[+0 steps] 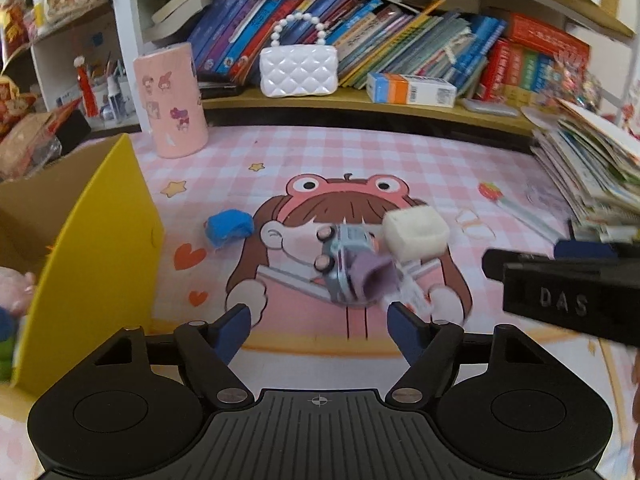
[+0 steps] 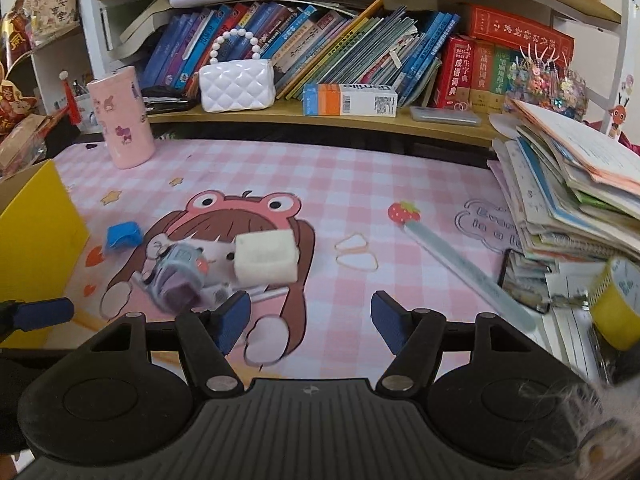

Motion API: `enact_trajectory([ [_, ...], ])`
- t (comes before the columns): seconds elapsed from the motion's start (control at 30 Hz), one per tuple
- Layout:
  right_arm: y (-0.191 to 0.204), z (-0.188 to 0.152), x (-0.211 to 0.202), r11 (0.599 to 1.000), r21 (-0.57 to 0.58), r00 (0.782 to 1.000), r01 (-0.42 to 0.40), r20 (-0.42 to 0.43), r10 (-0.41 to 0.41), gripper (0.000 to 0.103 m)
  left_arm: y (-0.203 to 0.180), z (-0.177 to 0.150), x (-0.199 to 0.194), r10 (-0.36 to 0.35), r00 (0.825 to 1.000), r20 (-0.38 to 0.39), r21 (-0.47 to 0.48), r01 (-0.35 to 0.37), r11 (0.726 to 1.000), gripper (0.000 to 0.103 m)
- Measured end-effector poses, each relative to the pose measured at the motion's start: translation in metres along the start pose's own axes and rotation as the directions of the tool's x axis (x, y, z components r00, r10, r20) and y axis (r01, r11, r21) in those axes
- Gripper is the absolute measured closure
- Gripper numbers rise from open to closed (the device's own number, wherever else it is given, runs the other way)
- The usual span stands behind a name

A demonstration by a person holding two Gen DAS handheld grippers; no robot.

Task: Organize objects
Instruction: 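Move both tools toward the grey toy car and small white box, then grasp the grey-purple toy car with the left tool while the right tool grasps the small white box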

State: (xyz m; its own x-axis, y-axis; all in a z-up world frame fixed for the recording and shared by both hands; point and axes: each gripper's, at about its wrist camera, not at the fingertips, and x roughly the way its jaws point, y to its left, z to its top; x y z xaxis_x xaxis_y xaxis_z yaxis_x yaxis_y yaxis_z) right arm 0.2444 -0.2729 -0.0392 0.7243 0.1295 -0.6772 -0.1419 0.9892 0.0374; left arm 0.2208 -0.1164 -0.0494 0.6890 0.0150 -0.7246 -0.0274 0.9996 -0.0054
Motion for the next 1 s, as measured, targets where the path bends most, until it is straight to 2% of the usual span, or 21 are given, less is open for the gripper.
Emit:
enact_trajectory([
  [0.17, -0.012, 0.010, 0.011, 0.999, 0.037, 0.999, 0.035, 0.011, -0.035, 0.038, -0.003, 0.015, 0.024, -0.047, 0.999, -0.014, -0.033, 0.046, 0.998, 0.027],
  [0.37, -0.027, 0.013, 0.015, 0.998, 0.048, 0.999, 0.046, 0.004, -0.046, 0.038, -0.007, 0.027, 0.055, -0.069, 0.997, -0.032, -0.073, 0.066, 0.995, 0.027],
  [0.43, -0.029, 0.012, 0.015, 0.998, 0.048, 0.999, 0.040, 0.001, -0.040, 0.038, -0.004, 0.028, 0.065, -0.075, 0.996, -0.039, -0.109, 0.070, 0.992, 0.036],
  [0.5, -0.029, 0.011, 0.016, 0.999, 0.049, 1.000, 0.024, -0.006, -0.024, 0.038, 0.004, 0.028, 0.071, -0.123, 0.992, -0.037, -0.174, 0.115, 0.978, 0.050],
  [0.53, -0.028, 0.011, 0.017, 0.999, 0.048, 1.000, 0.013, -0.011, -0.012, 0.038, 0.008, 0.028, 0.072, -0.143, 0.989, -0.035, -0.201, 0.133, 0.970, 0.052],
  [0.6, -0.025, 0.009, 0.018, 0.999, 0.042, 1.000, -0.011, -0.022, 0.012, 0.038, 0.013, 0.029, 0.071, -0.155, 0.987, -0.043, -0.214, 0.142, 0.966, 0.054],
  [0.7, -0.017, 0.006, 0.024, 0.998, 0.017, 0.997, -0.060, -0.048, 0.061, 0.038, 0.025, 0.029, 0.062, -0.125, 0.991, -0.055, -0.235, 0.109, 0.966, 0.054],
  [0.9, 0.016, -0.007, 0.044, 0.979, -0.101, 0.979, -0.176, -0.121, 0.163, 0.039, 0.055, 0.034, 0.024, -0.079, 0.997, 0.000, -0.311, 0.075, 0.948, 0.054],
  [1.0, 0.033, -0.012, 0.055, 0.965, -0.160, 0.973, -0.208, -0.133, 0.188, 0.045, 0.061, 0.034, 0.008, -0.079, 0.997, 0.014, -0.314, 0.079, 0.946, 0.054],
])
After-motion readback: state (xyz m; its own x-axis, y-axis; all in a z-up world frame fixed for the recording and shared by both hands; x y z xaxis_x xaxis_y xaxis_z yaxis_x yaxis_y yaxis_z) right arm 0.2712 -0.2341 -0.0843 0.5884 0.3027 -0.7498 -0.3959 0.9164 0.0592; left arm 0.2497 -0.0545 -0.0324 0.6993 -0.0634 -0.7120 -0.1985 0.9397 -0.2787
